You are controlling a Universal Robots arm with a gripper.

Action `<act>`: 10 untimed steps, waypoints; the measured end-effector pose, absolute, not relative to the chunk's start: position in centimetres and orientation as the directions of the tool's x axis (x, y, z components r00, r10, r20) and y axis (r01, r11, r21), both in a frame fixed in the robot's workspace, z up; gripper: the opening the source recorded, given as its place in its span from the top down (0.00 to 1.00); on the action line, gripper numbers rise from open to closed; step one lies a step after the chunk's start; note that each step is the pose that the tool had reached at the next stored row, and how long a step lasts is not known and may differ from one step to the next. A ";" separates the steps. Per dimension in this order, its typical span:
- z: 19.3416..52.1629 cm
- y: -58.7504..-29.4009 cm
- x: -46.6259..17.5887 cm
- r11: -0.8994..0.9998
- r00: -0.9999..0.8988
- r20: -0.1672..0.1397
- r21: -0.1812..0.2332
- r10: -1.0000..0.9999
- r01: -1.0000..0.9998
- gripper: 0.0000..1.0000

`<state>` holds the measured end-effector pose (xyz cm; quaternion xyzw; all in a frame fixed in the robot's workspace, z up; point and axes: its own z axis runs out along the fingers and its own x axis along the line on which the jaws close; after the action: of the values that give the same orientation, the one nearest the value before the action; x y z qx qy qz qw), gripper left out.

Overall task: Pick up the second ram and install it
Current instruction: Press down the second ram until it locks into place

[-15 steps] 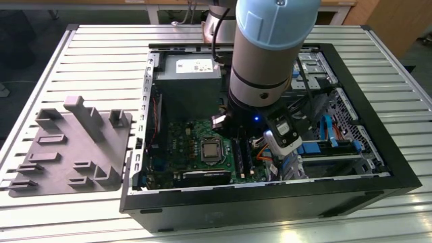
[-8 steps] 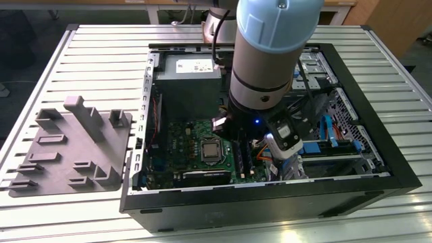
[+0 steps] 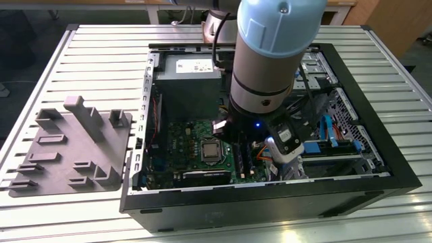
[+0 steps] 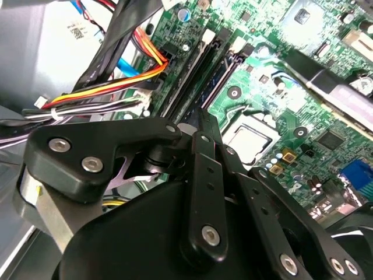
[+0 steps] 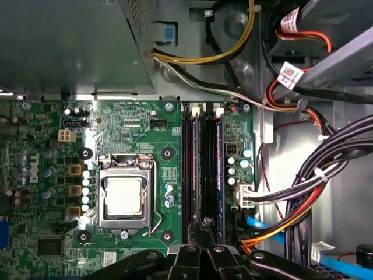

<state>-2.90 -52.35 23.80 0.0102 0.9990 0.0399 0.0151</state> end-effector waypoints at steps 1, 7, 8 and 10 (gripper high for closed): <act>23.8 -52.4 -2.9 0.997 -0.999 -0.029 0.080 0.022 0.019 0.89; 23.7 -52.7 -2.9 0.997 -0.999 -0.029 0.080 0.022 0.019 0.89; 23.6 -52.8 -2.9 0.997 -0.999 -0.029 0.080 0.022 0.019 0.89; 23.6 -52.9 -2.9 0.997 -0.999 -0.029 0.080 0.022 0.019 0.89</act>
<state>-2.91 -52.87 23.57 0.0102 0.9990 0.0400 0.0151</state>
